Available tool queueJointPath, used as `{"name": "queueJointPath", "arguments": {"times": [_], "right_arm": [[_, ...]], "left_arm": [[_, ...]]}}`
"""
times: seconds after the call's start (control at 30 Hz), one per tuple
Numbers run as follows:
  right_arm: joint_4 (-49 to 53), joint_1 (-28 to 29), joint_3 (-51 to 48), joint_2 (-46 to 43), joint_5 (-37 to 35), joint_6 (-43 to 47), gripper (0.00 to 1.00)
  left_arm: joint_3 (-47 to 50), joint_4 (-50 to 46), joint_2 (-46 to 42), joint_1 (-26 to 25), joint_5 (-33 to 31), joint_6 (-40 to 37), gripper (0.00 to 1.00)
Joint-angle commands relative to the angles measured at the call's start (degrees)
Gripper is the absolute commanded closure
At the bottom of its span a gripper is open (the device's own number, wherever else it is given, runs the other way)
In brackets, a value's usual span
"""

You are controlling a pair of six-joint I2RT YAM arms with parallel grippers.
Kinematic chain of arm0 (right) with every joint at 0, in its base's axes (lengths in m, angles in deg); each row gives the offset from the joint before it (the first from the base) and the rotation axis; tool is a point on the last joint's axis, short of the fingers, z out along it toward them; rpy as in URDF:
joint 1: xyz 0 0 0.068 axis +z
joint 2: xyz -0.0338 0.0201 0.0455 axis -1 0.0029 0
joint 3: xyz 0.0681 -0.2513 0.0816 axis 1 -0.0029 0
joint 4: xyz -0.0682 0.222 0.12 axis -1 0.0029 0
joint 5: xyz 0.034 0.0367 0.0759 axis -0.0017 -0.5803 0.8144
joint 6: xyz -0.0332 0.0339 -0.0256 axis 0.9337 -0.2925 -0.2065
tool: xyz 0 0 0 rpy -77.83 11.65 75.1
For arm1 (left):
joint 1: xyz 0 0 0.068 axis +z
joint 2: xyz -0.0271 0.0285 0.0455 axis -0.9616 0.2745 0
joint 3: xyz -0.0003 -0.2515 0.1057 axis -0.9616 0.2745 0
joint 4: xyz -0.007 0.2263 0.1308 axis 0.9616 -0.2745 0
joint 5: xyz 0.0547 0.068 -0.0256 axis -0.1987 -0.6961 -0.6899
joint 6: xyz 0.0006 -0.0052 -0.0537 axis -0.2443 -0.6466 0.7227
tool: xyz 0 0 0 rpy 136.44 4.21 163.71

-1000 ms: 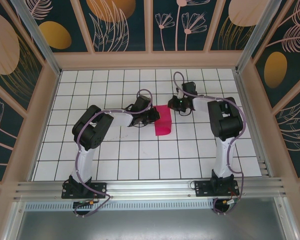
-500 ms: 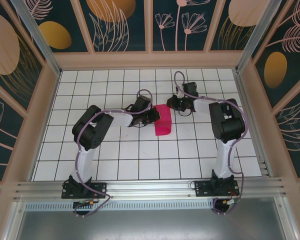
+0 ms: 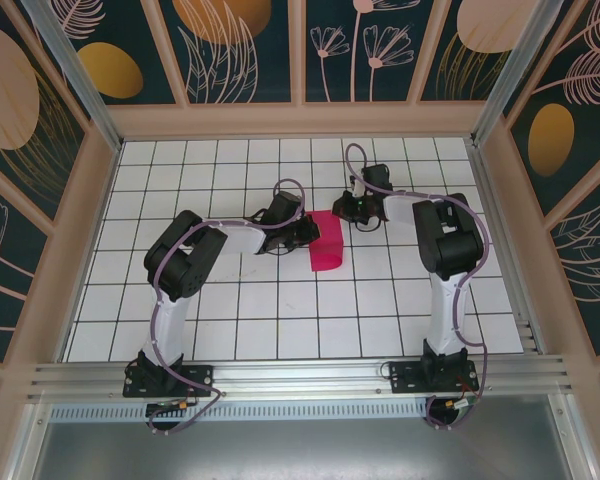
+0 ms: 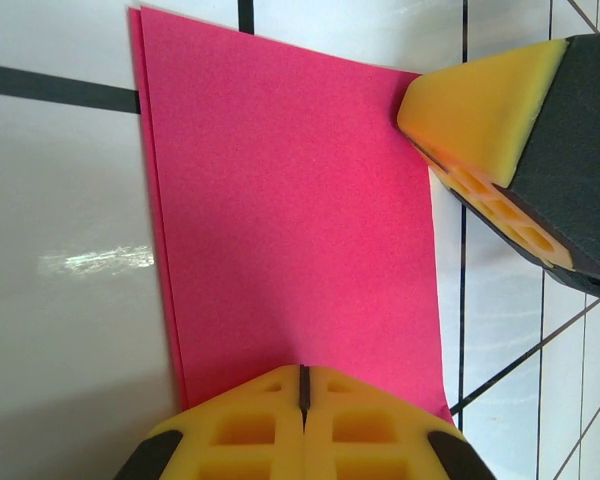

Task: Fold a paper plane with a square sheet of paper (pick it up from the middle)
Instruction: Fold the square sheet of paper in half at the center of the table.

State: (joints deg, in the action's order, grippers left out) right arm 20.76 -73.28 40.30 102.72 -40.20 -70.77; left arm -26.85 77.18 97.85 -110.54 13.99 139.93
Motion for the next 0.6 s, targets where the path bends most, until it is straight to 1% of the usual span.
{"name": "queueJointPath", "arguments": {"times": [0.0,0.1,0.2,0.3,0.37,0.47,0.57], "right_arm": [[2.06,-1.17,1.77,0.96,-8.97,-2.08,1.0],[1.11,-1.18,1.11,-2.22,-10.74,-3.09,1.0],[-0.89,-1.75,-2.43,-8.1,-9.99,-2.33,1.0],[-1.47,-2.54,-7.48,-13.81,-6.09,-1.8,1.0],[-0.78,-2.08,-10.75,-16.33,-2.33,-1.46,1.0],[-0.24,-0.18,-15.73,-19.2,2.73,-2.03,1.0],[0.38,2.54,-18.87,-21.21,3.64,-2.22,1.0]], "left_arm": [[4.99,-15.82,6.87,0.76,-9.36,-1.88,1.0],[5.05,-15.53,6.83,0.74,-9.3,-1.8,1.0],[5.2,-15.53,6.77,0.7,-9.37,-1.94,1.0],[5.24,-15.52,6.7,0.7,-9.46,-2.04,1.0],[5.25,-15.3,6.63,0.74,-9.32,-2.26,1.0],[5.33,-14.8,6.63,0.74,-9.67,-2.33,1.0],[5.35,-14.38,6.35,0.78,-10.22,-2.57,1.0]]}}
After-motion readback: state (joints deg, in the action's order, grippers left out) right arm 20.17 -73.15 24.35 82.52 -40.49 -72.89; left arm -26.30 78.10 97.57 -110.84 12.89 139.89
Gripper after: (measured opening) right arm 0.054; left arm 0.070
